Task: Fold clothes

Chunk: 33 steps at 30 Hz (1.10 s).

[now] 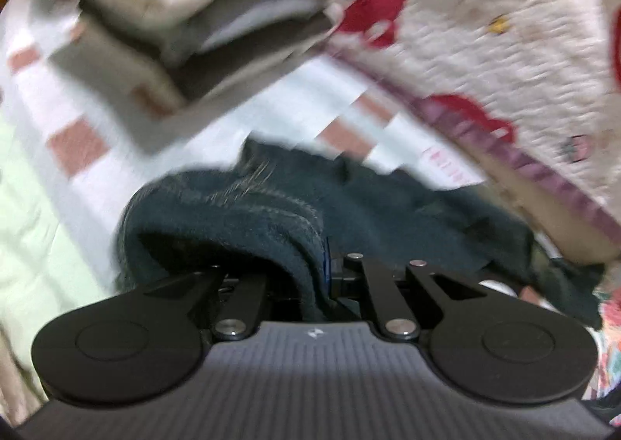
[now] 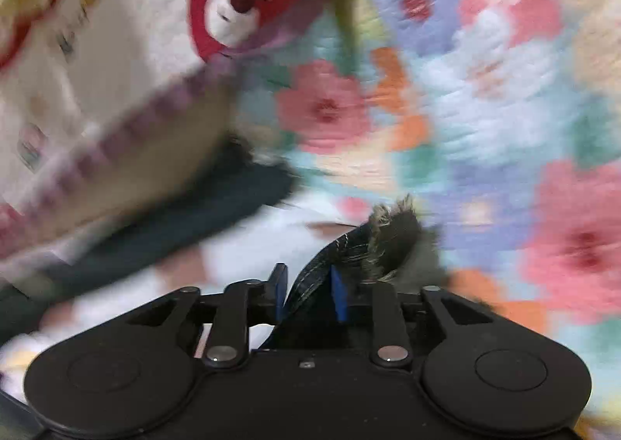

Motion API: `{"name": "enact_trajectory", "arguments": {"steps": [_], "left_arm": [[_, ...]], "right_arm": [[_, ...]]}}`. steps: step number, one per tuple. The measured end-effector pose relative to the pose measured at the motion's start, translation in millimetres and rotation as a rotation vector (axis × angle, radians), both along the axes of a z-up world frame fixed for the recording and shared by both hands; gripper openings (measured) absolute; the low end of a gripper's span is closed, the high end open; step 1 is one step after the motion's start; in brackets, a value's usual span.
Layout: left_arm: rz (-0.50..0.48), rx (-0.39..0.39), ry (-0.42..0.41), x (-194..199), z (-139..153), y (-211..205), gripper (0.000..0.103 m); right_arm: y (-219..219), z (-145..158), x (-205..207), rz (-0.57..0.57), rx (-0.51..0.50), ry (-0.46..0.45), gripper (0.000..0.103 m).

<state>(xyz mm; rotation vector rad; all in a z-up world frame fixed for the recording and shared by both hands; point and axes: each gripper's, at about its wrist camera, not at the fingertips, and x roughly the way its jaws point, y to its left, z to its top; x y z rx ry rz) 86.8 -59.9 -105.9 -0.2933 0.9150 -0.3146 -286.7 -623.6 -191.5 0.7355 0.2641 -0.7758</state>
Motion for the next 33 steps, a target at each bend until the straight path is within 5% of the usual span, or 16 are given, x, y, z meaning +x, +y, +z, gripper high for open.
{"name": "enact_trajectory", "arguments": {"steps": [2, 3, 8, 11, 14, 18, 24, 33], "left_arm": [[0.001, 0.024, 0.018, -1.5, -6.9, 2.1, 0.008], [-0.005, 0.034, 0.015, -3.8, -9.4, 3.6, 0.008], [-0.013, 0.068, 0.007, -12.5, -15.6, 4.5, 0.009], [-0.016, 0.094, -0.003, -15.0, -17.2, 0.8, 0.009], [-0.018, 0.107, -0.007, -16.1, -17.6, -0.8, 0.01], [-0.016, 0.11, -0.003, -16.8, -17.3, -0.5, 0.01], [-0.02, 0.132, -0.011, -17.9, -17.4, -4.2, 0.011], [-0.032, 0.157, -0.019, -17.0, -20.3, -8.1, 0.011]], "right_arm": [[-21.1, -22.3, -19.6, 0.001, 0.177, -0.295, 0.036], [-23.8, -26.6, -28.0, -0.033, 0.197, -0.315, 0.039], [-5.8, -20.6, -51.3, -0.129, 0.057, -0.024, 0.041], [10.9, -22.9, -78.0, -0.192, 0.043, 0.056, 0.04], [23.1, -36.8, -111.9, -0.293, 0.07, 0.092, 0.043], [24.1, -66.5, -141.2, -0.321, 0.225, -0.017, 0.047], [44.1, -68.5, -120.1, -0.185, 0.255, -0.109, 0.05], [20.1, -66.1, -66.8, -0.279, 0.263, 0.13, 0.052]]}}
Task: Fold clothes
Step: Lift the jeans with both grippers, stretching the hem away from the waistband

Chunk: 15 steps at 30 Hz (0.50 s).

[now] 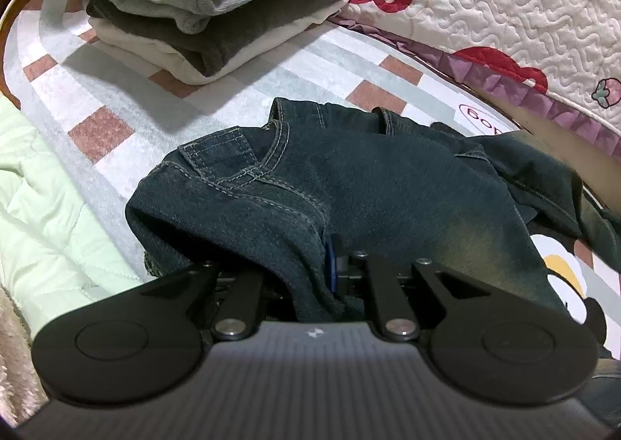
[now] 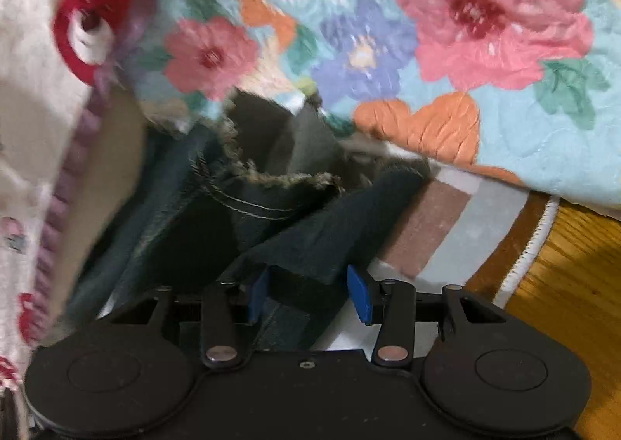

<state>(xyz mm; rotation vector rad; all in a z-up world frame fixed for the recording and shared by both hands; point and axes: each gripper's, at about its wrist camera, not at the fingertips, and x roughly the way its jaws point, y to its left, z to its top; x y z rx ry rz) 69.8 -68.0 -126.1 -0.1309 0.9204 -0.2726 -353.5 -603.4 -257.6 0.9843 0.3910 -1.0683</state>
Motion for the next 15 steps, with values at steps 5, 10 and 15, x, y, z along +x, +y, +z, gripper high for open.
{"name": "enact_trajectory", "arguments": {"steps": [5, 10, 15], "left_arm": [[-0.035, 0.028, -0.014, 1.6, 2.3, -3.9, 0.008], [-0.08, -0.111, -0.044, -6.7, 42.3, 13.6, 0.007], [-0.096, -0.208, 0.041, -32.7, 45.3, 37.4, 0.006]], "right_arm": [[19.8, 9.4, 6.6, 0.091, -0.195, 0.07, 0.007], [62.6, 56.0, -51.1, 0.052, -0.334, -0.005, 0.003], [101.2, 90.0, -103.3, 0.018, -0.439, 0.002, 0.003]]}}
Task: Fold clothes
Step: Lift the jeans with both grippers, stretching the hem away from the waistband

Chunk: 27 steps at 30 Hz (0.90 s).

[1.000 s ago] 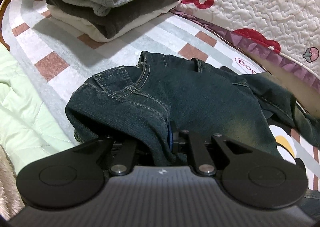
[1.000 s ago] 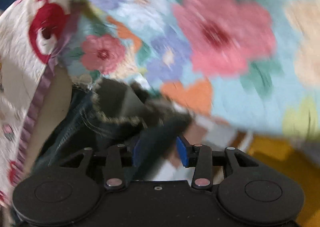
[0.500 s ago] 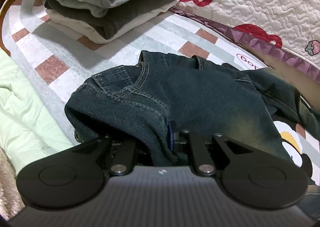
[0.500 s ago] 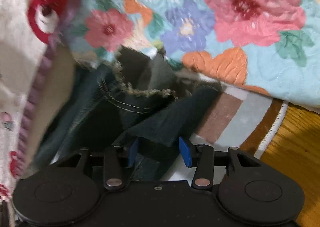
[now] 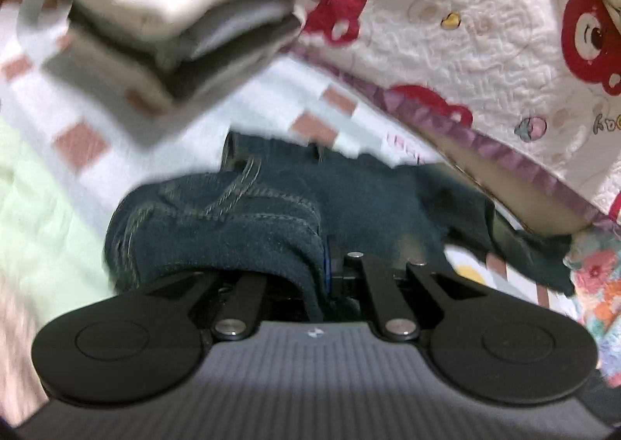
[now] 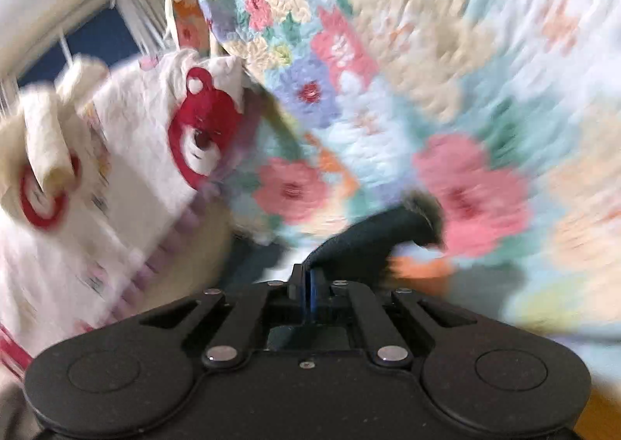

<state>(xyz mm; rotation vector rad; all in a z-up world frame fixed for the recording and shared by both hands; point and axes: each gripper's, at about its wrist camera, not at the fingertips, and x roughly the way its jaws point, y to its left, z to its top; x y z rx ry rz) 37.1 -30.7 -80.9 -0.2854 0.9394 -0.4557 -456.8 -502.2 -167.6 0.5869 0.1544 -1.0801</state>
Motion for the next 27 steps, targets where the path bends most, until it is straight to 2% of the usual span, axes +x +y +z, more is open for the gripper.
{"name": "enact_trajectory", "arguments": {"steps": [1, 2, 3, 6, 11, 12, 13, 14, 16, 18, 20, 21, 22, 24, 27], "left_arm": [[-0.016, 0.015, 0.042, -2.4, -10.3, 1.1, 0.006], [-0.018, 0.025, 0.067, -2.9, -18.9, 1.4, 0.006], [-0.02, 0.035, 0.092, -3.4, -27.6, 1.6, 0.007], [-0.01, 0.036, 0.113, -3.4, -38.4, 0.7, 0.007], [-0.008, 0.017, 0.133, 1.6, -40.8, 0.9, 0.008], [-0.006, 0.009, 0.14, 2.6, -41.7, 1.6, 0.008], [-0.004, 0.0, 0.147, 3.4, -42.6, 2.4, 0.008], [-0.001, -0.009, 0.154, 3.7, -43.7, 3.4, 0.009], [0.003, -0.027, 0.166, 4.3, -45.8, 5.3, 0.01], [0.003, -0.05, 0.187, 7.7, -50.0, 5.3, 0.021], [-0.003, -0.074, 0.225, 14.8, -56.9, 2.0, 0.025], [-0.025, -0.061, 0.238, 20.4, -60.3, -2.8, 0.023], [-0.046, -0.032, 0.231, 25.1, -61.6, -8.6, 0.018], [-0.082, 0.066, 0.139, 29.2, -52.0, -22.5, 0.007], [-0.093, 0.025, 0.02, 24.7, -7.2, -27.0, 0.006]], "right_arm": [[0.4, -11.8, -4.0, -0.025, 0.04, 0.078, 0.003], [-1.1, -25.1, -10.6, -0.043, 0.1, 0.109, 0.003], [-2.8, -37.3, -18.5, -0.051, 0.154, 0.098, 0.003], [-6.9, -64.9, -39.6, -0.062, 0.261, 0.002, 0.004], [-8.4, -82.2, -54.7, -0.1, 0.341, -0.158, 0.015], [-8.7, -87.3, -55.6, -0.104, 0.365, -0.195, 0.032], [-8.4, -92.8, -54.9, -0.108, 0.388, -0.225, 0.055], [-7.5, -96.3, -52.4, -0.117, 0.393, -0.239, 0.058], [-5.2, -101.5, -45.8, -0.136, 0.384, -0.252, 0.058], [-8.1, -107.4, -37.4, -0.161, 0.363, -0.239, 0.058], [-18.3, -112.6, -28.2, -0.176, 0.346, -0.22, 0.056], [-25.7, -102.8, -19.3, -0.154, 0.318, -0.211, 0.03], [-34.0, -87.1, -8.4, -0.118, 0.281, -0.201, 0.007], [-50.6, -55.6, 13.4, -0.047, 0.207, -0.182, 0.007], [-75.4, -8.3, 46.2, 0.06, 0.095, -0.152, 0.007]]}}
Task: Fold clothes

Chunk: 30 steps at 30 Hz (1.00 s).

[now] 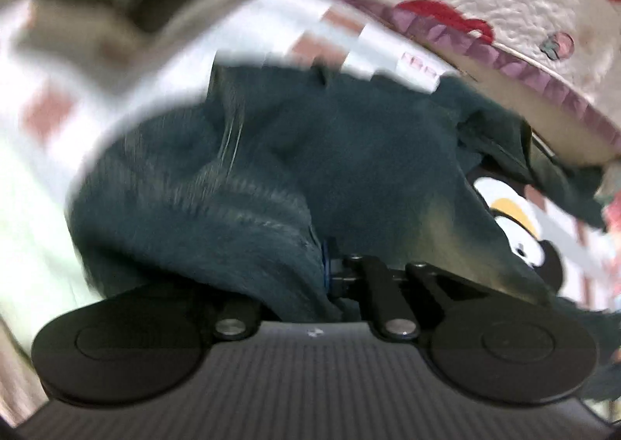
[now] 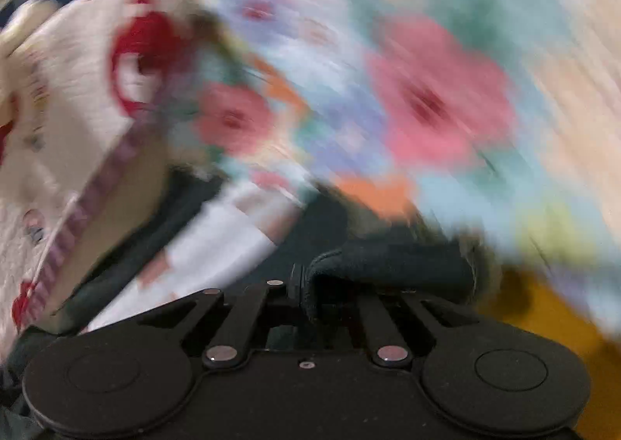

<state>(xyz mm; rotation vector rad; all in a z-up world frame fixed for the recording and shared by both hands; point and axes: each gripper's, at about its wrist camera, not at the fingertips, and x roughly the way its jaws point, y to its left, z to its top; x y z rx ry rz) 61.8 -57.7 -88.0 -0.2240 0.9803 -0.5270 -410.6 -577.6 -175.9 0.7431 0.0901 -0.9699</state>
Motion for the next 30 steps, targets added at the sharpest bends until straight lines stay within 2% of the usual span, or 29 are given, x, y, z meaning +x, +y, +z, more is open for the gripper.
{"name": "enact_trajectory", "arguments": {"steps": [4, 9, 10, 11, 14, 17, 20, 24, 26, 30], "left_arm": [[-0.017, -0.062, -0.155, -6.0, 59.7, -6.1, 0.006], [-0.038, -0.14, -0.349, -13.5, 134.4, -13.7, 0.006], [-0.045, -0.155, -0.366, -18.3, 144.1, -14.4, 0.006], [-0.06, -0.16, -0.331, -30.3, 139.8, -14.2, 0.007], [-0.116, -0.103, -0.171, -66.3, 97.6, -18.2, 0.007], [-0.173, 0.044, -0.011, -94.4, 30.4, -34.5, 0.008], [-0.18, 0.161, 0.127, -109.4, -25.6, -46.5, 0.009], [-0.173, 0.164, 0.116, -110.9, -18.5, -44.0, 0.013], [-0.17, 0.166, 0.111, -111.7, -15.0, -42.7, 0.014], [-0.142, 0.159, 0.115, -115.8, -5.5, -32.7, 0.02]], "right_arm": [[-33.1, 63.0, 43.7, 0.132, -0.16, 0.029, 0.006], [-22.6, 141.9, 11.0, 0.08, -0.457, -0.003, 0.004], [-19.8, 157.7, 3.3, 0.066, -0.518, -0.01, 0.004], [-20.2, 158.9, -9.6, 0.044, -0.532, 0.003, 0.004], [-34.4, 117.1, -49.5, -0.028, -0.387, 0.105, 0.004], [-30.8, 95.1, -57.2, -0.069, -0.329, 0.199, 0.004], [-24.9, 75.9, -61.1, -0.106, -0.283, 0.291, 0.005], [-17.0, 50.2, -66.3, -0.155, -0.22, 0.413, 0.009], [-13.1, 37.4, -68.9, -0.18, -0.188, 0.474, 0.016], [-5.2, 11.7, -74.1, -0.229, -0.123, 0.595, 0.039]]}}
